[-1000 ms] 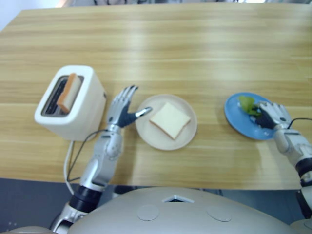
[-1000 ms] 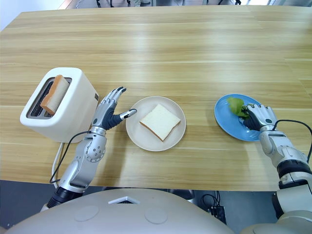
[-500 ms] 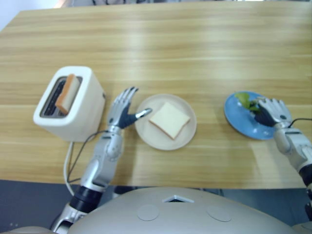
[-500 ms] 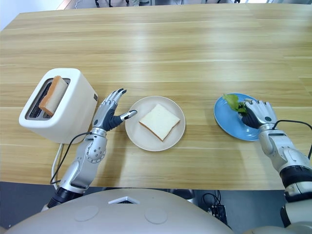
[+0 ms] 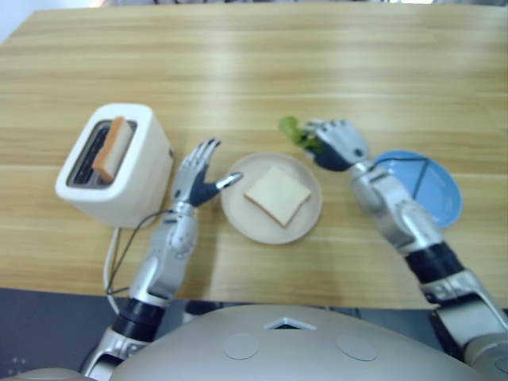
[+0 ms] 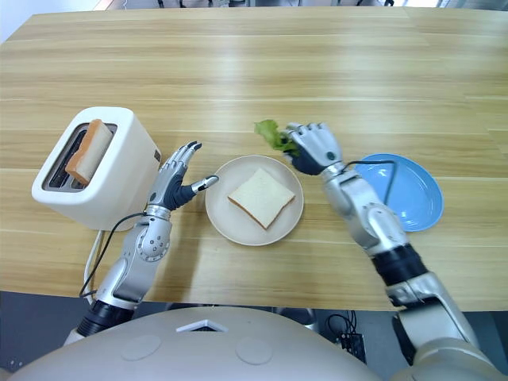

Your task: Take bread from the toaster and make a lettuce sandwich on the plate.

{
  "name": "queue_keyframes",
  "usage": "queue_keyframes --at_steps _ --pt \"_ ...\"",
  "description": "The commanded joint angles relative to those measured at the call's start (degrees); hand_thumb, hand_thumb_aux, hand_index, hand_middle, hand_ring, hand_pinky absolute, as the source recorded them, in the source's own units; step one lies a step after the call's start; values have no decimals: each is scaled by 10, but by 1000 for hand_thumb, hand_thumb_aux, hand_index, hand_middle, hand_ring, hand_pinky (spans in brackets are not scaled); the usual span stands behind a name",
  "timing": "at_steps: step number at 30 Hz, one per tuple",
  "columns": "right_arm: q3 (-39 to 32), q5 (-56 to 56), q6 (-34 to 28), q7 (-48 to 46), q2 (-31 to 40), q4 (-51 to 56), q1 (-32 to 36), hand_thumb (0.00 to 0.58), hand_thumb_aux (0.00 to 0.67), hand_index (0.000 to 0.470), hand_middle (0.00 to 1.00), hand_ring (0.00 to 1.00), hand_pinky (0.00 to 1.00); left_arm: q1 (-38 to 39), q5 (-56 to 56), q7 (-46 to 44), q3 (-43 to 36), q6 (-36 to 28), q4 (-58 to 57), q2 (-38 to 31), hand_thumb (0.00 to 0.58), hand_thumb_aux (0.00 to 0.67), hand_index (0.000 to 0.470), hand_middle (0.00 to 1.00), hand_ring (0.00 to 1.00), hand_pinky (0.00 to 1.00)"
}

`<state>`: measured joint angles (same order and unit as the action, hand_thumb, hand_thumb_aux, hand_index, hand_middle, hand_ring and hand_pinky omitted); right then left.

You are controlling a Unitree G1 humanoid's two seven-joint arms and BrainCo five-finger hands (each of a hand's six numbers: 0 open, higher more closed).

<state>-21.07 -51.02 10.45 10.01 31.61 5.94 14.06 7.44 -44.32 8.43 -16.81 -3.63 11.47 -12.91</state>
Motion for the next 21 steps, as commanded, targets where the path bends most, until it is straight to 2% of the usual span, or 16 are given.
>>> queue_keyframes --at_steps 1,9,21 --pt "-62 -28 24 0 -36 98 22 580 670 460 1000 1000 1000 2 3 -2 -2 -1 -9 1 0 0 0 0 0 0" --pt "-99 -41 44 20 -45 171 30 580 670 460 1000 1000 1000 1 2 -1 -4 -1 -11 1 0 0 0 0 0 0" --pt "-79 -35 40 -10 -9 65 -8 580 670 460 1000 1000 1000 -1 -1 3 -8 -2 -20 3 0 0 0 0 0 0"
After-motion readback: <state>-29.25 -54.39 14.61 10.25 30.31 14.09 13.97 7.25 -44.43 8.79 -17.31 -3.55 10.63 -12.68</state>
